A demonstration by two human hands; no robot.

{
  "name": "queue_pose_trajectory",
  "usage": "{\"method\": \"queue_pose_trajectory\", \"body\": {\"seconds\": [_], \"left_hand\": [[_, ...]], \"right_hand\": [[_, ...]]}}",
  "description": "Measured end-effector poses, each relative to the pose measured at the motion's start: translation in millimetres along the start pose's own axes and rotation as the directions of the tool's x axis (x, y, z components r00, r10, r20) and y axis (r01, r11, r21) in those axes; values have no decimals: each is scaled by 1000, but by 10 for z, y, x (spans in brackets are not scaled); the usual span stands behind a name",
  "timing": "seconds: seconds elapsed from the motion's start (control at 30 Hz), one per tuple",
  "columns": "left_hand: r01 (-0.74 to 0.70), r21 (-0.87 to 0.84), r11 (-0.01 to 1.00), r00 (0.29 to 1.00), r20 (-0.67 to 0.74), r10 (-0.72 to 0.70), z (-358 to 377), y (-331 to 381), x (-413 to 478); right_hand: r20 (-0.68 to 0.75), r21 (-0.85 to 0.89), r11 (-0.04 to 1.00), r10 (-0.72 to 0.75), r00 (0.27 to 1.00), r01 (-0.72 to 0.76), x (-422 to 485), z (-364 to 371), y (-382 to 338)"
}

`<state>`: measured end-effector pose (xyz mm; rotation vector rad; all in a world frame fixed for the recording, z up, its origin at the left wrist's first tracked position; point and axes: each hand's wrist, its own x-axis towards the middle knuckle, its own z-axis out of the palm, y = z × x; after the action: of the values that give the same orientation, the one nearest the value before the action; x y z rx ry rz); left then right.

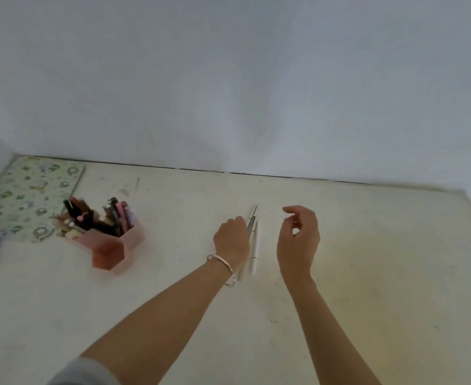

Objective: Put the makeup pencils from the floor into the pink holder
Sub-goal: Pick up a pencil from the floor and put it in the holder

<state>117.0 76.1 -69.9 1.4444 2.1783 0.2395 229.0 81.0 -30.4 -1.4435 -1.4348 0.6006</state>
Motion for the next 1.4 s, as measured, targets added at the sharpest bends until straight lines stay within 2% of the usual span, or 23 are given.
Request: {"method": "queue_pose_trajectory", "body": {"seconds": [0.13,0.23,0.33,0.43,0.53,0.6,0.7,0.8,0.97,1.07,1.17,1.23,1.3,1.33,1.4], "left_hand": [[57,-102,993,998,32,-54,105,37,108],[54,-253,966,999,20,-50,28,-3,127],[-67,-448,892,985,-173,-14,-318,12,107],[-273,-572,774,905,-424,6,-885,12,20],[-372,-635,677,868,-497,11,-1430,-91,-134],[-391,-644,657,868,-495,31,-1717,-246,-242],[-351,-543,763,839,-544,-1,-2078,-646,-375],[-281,-441,852,783,-618,-62,-2319,-1135,-505],[-237,-451,860,713,-683,-162,-2307,-1740,-601],[-231,-423,876,702,-696,-151,-2157,-1854,-570],[-164,-309,937,760,-645,-80,-2027,-1882,-569],[-135,-40,990,762,-643,78,-1998,-1913,-594],[-100,196,975,753,-626,203,-1990,-1959,-613],[-87,221,971,764,-611,208,-2005,-1971,-630],[-83,177,981,719,-671,182,-2104,-2006,-655]], "right_hand": [[60,-52,996,71,996,-68,-91,-47,200],[123,-71,991,123,985,-115,-146,8,280],[190,-173,957,265,945,-233,-115,83,374],[277,-406,888,344,897,-215,-104,180,470],[375,-576,812,360,854,-89,-146,252,496],[386,-605,793,375,843,-76,-123,270,454],[330,-453,884,289,899,-118,-43,322,217],[229,-148,986,115,967,-82,-19,453,-193],[116,248,969,-46,992,16,-99,704,-889],[93,344,934,-141,986,101,-222,808,-1157],[102,385,914,-177,979,126,-392,900,-1278],[112,406,904,-192,975,132,-503,954,-1319],[121,424,896,-198,973,130,-595,1011,-1354],[124,437,890,-200,972,128,-637,1045,-1378],[133,474,871,-215,968,128,-734,1123,-1456]]}}
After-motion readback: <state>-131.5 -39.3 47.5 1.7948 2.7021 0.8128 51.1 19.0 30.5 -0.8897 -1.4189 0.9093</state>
